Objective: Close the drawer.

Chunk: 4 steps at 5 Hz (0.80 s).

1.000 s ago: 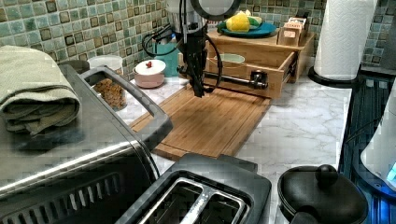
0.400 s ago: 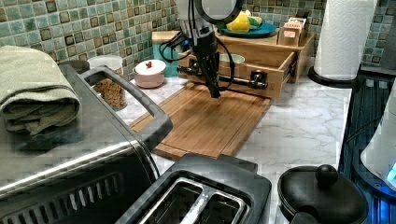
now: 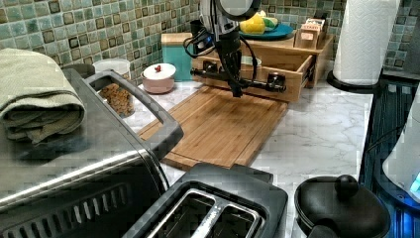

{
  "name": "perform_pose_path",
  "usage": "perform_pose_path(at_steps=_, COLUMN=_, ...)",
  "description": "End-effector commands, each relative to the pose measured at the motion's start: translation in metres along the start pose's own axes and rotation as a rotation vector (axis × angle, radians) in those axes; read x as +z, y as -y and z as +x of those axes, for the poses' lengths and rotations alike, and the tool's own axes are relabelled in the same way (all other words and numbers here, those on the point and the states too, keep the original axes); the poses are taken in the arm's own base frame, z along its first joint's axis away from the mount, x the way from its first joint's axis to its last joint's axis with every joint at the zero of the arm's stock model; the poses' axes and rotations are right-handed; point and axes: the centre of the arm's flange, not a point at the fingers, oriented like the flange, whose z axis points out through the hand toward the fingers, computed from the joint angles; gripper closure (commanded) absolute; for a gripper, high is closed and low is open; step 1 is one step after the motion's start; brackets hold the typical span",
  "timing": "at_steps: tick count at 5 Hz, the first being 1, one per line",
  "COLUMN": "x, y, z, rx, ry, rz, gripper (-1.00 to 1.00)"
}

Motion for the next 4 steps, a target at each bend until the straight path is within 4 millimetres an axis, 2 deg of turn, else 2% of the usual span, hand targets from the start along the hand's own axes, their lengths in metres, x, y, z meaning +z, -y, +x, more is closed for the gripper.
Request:
perform_pose_path(at_steps=1, x=-0.022, y=-0.166, z=-0.018, rx=0.179, ry=-0.192, rz=0.008, gripper=1.00)
perform_pose_path(at_steps=2, x=-0.010, y=-0.221, z=-0.035, rx=0.203, ry=-0.217, rz=0.009, gripper=1.00)
perform_pose_path(at_steps=3, x=0.000, y=-0.269, z=-0.043, rx=0.180, ry=-0.240, rz=0.009, gripper=1.00)
perform_pose_path(at_steps=4, x=0.008, y=-0.308, z=-0.047, rx=0.146, ry=-0.264, rz=0.013, gripper=1.00)
